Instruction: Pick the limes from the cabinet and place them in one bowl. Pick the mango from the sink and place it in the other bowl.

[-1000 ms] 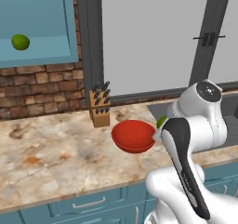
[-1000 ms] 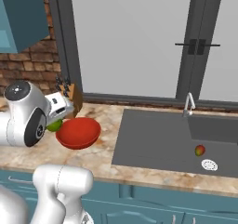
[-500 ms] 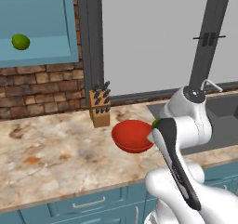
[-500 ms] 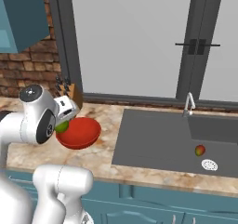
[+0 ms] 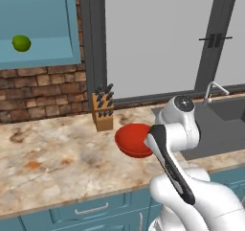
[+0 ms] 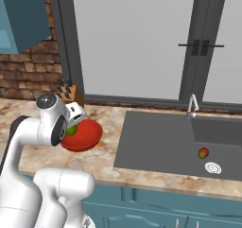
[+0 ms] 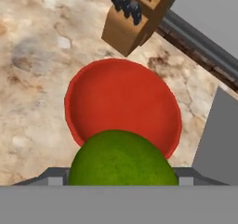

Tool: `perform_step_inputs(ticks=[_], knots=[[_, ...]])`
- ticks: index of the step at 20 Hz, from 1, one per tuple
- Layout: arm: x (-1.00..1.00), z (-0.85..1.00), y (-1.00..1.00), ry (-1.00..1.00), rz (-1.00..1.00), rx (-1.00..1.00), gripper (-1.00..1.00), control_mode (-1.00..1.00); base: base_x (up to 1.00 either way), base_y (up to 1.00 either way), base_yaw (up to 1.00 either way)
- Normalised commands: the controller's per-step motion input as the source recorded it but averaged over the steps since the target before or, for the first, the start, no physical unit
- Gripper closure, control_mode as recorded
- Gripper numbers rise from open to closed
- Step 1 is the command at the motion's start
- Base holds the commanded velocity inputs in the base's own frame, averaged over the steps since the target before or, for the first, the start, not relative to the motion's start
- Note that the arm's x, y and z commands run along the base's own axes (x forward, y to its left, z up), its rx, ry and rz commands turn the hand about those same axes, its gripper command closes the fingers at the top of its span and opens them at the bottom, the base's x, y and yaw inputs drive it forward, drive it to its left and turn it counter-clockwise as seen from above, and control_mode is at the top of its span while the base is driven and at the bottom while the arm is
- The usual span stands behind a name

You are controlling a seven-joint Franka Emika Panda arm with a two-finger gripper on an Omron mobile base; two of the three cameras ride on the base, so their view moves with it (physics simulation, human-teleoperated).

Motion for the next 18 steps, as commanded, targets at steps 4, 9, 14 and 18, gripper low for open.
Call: perform_step_inputs(ticks=[4,9,14,18], knots=[[0.45,-0.46,0.14,0.05,0.0,-0.03,1.0,-1.0,0.0,0.0,0.0],[0.5,-0.4,0.09,0.02,0.0,-0.05,1.0,-1.0,0.0,0.0,0.0],[0.52,-0.27,-0.02,0.0,0.0,0.0,1.0,-1.0,0.0,0.0,0.0],[0.0,-0.02,0.0,0.0,0.0,0.0,1.0,-1.0,0.0,0.0,0.0]])
